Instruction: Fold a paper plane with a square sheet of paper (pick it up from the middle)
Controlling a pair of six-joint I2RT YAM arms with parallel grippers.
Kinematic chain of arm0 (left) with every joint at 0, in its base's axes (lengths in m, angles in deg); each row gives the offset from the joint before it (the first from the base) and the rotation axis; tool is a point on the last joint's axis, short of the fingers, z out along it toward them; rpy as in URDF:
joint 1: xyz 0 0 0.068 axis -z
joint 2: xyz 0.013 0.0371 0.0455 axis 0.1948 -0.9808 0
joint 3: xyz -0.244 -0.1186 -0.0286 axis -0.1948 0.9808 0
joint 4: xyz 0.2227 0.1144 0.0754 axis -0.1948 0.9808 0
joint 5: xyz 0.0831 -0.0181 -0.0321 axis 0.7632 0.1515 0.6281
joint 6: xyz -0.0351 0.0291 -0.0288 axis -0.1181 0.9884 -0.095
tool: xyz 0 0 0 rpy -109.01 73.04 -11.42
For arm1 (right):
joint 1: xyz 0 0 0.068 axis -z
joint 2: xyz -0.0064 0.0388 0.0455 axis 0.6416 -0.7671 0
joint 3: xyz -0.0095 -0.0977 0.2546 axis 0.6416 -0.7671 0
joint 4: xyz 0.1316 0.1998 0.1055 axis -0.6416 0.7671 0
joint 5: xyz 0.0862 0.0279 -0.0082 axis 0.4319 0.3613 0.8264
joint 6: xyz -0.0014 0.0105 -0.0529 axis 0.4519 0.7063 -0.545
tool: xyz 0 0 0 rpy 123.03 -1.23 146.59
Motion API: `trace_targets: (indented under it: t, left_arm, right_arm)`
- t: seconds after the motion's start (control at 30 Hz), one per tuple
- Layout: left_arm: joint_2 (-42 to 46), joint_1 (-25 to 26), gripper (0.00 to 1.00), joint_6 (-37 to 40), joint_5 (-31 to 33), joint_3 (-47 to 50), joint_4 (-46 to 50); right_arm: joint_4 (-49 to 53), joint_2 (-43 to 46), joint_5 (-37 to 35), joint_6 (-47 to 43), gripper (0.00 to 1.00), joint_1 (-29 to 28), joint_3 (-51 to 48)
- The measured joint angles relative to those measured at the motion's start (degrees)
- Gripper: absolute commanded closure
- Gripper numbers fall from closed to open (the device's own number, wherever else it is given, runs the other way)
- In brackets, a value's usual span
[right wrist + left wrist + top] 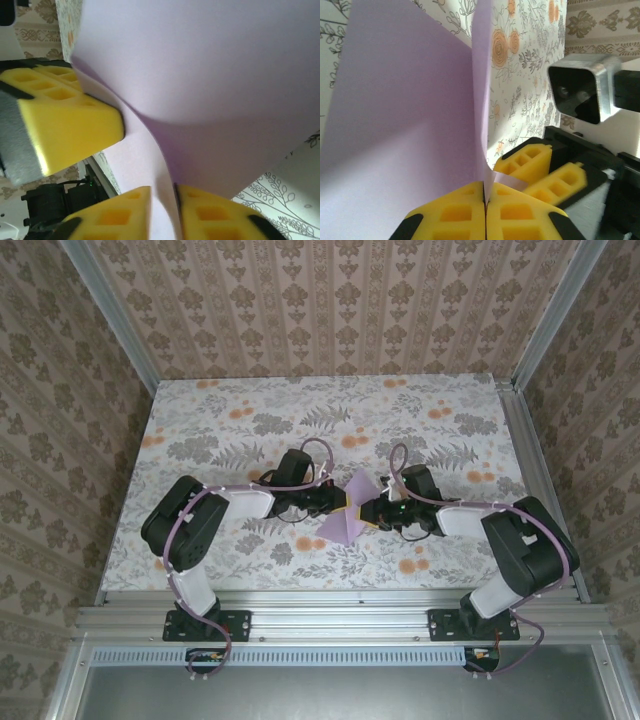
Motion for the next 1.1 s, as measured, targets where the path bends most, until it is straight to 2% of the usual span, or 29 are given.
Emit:
trace_targets:
  t: [0.23, 0.4, 0.57, 0.77, 1.1]
  left_arm:
    - [0.0, -0.11, 0.97, -0.33, 0.48, -0.87, 0.57]
    - [0.02, -0.42, 0.97, -1.38, 0.76, -1.16, 0.33]
    - [0.02, -0.42, 0.97, -3.41, 0.79, -1.77, -1.09]
    - [0.02, -0.42, 0.97, -5.53, 0.87, -1.77, -3.34]
    - [0.02, -0.57, 0.96, -6.84, 1.44, -1.49, -6.23]
  right_arm:
    - [-0.39, 4.07, -0.02, 1.97, 0.44, 0.26, -3.65]
    - [-1.44, 5.86, -0.07, 5.53, 0.41, 0.24, -6.45]
    - [-6.58, 6.62, -0.22, 11.41, 0.39, 0.0, -7.72]
    - [-11.39, 6.62, -0.59, 16.79, 0.38, -1.31, -7.89]
    - [-18.67, 4.2, -0.7, 23.04, 0.53, -2.47, -8.09]
